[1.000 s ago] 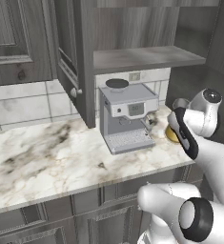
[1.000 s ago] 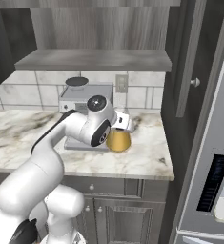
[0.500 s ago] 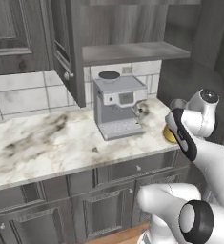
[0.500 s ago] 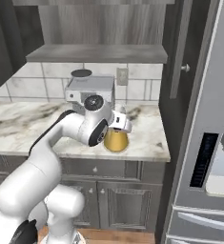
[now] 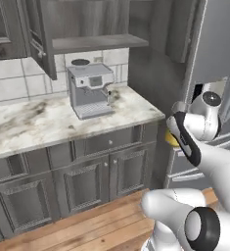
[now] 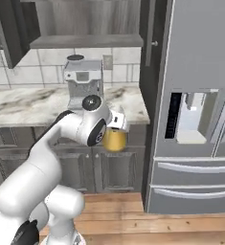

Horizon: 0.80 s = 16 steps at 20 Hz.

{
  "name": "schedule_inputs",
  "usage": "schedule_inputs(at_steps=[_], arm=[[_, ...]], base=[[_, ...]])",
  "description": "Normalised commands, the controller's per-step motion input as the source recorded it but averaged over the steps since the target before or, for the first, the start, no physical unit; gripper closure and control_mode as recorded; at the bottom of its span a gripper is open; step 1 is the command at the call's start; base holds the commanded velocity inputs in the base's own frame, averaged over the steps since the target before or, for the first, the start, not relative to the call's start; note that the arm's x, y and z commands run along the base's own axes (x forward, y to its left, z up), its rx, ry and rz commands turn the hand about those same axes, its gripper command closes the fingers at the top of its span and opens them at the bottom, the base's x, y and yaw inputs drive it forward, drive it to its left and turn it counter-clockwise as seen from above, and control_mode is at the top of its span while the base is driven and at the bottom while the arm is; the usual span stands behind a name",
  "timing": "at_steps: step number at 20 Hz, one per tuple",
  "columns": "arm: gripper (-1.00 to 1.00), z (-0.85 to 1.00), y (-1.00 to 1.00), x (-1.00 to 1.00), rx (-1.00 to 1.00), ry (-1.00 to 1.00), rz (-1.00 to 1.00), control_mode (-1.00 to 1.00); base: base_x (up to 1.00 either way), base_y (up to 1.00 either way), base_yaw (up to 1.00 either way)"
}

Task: There is a tray on the dining counter. Grab the cup, mug, and pitcher and place them on the tray. The pitcher may be placed next to the tray if it cannot fit the tray.

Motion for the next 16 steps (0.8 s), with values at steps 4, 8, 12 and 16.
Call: schedule_inputs(at_steps=[4,8,12,16], arm=[[1.0,0.0,0.0,0.0,0.0,0.0,0.0,1.0],[1.0,0.0,0.0,0.0,0.0,0.0,0.0,1.0],[1.0,0.0,0.0,0.0,0.0,0.0,0.0,1.0],[1.0,0.0,0.0,0.0,0.0,0.0,0.0,1.0]], base=[[-0.62,0.0,-0.59],[-0.44,0.0,-0.74],[-0.32,0.0,-0.86],[-0.24,0.0,-0.97]])
